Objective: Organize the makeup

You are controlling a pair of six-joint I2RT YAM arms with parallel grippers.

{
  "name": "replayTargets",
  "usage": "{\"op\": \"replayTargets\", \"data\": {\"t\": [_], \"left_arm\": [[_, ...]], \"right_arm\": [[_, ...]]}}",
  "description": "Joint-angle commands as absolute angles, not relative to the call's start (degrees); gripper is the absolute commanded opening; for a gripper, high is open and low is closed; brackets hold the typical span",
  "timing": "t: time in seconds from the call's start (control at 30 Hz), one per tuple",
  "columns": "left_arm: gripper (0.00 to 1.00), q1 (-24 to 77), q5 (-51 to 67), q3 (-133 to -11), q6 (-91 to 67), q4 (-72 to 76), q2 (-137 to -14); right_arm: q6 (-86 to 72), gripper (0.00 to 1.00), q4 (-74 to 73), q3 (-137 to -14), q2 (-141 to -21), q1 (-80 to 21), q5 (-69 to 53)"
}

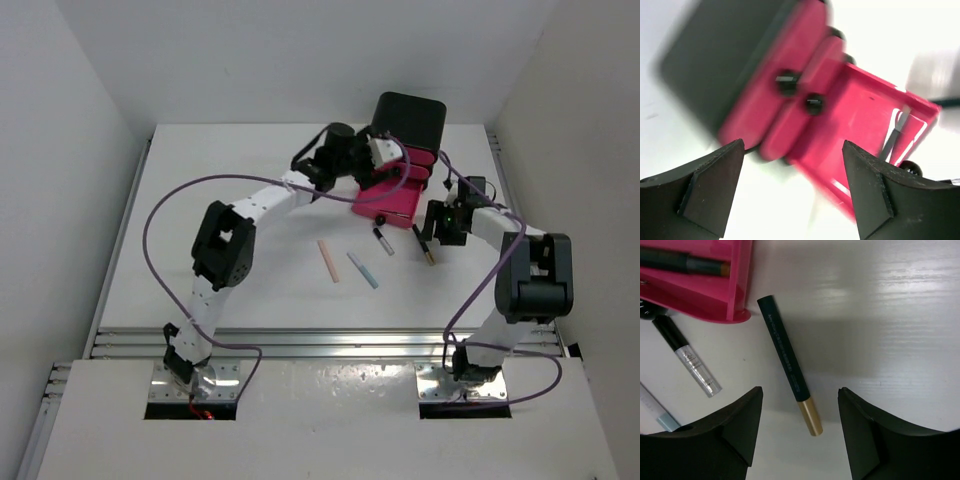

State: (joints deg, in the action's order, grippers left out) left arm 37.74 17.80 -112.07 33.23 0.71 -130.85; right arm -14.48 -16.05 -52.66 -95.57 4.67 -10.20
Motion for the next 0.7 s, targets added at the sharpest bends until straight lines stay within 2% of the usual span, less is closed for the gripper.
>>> {"op": "replayTargets", "data": {"t": [0.0, 0.13, 0.23, 0.47, 0.5, 0.57, 0.6, 0.67], "left_arm": [[0.85, 32.44, 21.87, -112.15, 23.12, -1.75, -122.26], [0.85, 29.71, 24.61, -106.09, 20.31, -6.23, -115.94], [0.85, 27.25, 25.93, -101.44, 19.25, -9.30, -112.08], [0.85, 22.15, 25.93, -89.22, 19.25, -11.07, -103.72], [0.85, 21.63, 25.93, -88.34, 19.25, -11.07, -102.84], [0.85, 19.96, 26.46, -85.88, 19.25, -11.07, -100.55], [0.85, 19.34, 27.15, -85.09, 18.73, -11.07, -99.94], [0.85, 17.58, 28.47, -82.36, 18.72, -11.07, -97.92]], "right_arm": [[-10.91, 0.62, -18.98, -57.12, -98.26, 3.00, -10.37], [-10.46, 0.57, -20.74, -57.13, -101.68, 1.23, -6.78], [-12.04, 0.48, -21.79, -57.83, -104.31, 0.79, -5.19], [-12.65, 0.24, -30.05, -62.93, -108.28, 0.79, -1.41], [-12.57, 0.16, -30.32, -62.84, -108.28, 0.79, -1.41], [-12.74, 0.08, -30.15, -62.05, -107.50, 0.62, -1.49], [-12.74, 0.00, -29.97, -61.62, -107.14, 0.53, -1.32], [-12.83, 0.00, -30.76, -61.35, -105.73, 0.44, -0.09]]}}
